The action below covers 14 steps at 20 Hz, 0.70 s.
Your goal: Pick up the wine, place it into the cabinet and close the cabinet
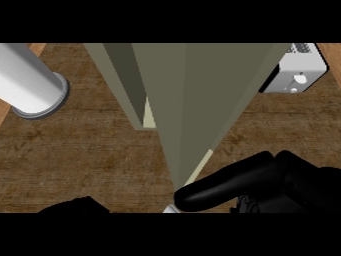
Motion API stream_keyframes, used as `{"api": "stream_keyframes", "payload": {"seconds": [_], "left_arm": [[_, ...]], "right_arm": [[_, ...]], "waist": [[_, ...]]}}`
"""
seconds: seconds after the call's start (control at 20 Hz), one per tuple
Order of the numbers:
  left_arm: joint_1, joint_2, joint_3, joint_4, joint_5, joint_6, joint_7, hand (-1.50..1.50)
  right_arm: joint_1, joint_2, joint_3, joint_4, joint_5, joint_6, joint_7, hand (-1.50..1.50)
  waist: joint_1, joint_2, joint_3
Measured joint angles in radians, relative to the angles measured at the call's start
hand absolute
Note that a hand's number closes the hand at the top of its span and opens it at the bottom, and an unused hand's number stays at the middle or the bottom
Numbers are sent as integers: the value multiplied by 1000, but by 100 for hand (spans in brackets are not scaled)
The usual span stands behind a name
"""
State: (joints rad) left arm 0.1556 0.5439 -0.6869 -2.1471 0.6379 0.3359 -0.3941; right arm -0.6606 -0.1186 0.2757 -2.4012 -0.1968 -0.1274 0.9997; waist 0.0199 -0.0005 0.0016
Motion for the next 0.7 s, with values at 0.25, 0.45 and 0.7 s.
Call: {"api": "stream_keyframes", "payload": {"seconds": [0.25, 0.45, 0.7], "left_arm": [[112, 112, 169, -16, 117, -147, -70, 150], [178, 186, 323, 11, 213, -269, -109, 150], [241, 269, 475, 51, 319, -429, -122, 150]], "right_arm": [[-33, 70, 126, 27, 21, -33, 10, 150], [-108, 99, 233, 101, 55, -64, -2, 150], [-257, 112, 325, 275, 96, -172, -63, 150]], "waist": [[4, -2, -2], [9, -5, -4], [18, -6, -5]]}}
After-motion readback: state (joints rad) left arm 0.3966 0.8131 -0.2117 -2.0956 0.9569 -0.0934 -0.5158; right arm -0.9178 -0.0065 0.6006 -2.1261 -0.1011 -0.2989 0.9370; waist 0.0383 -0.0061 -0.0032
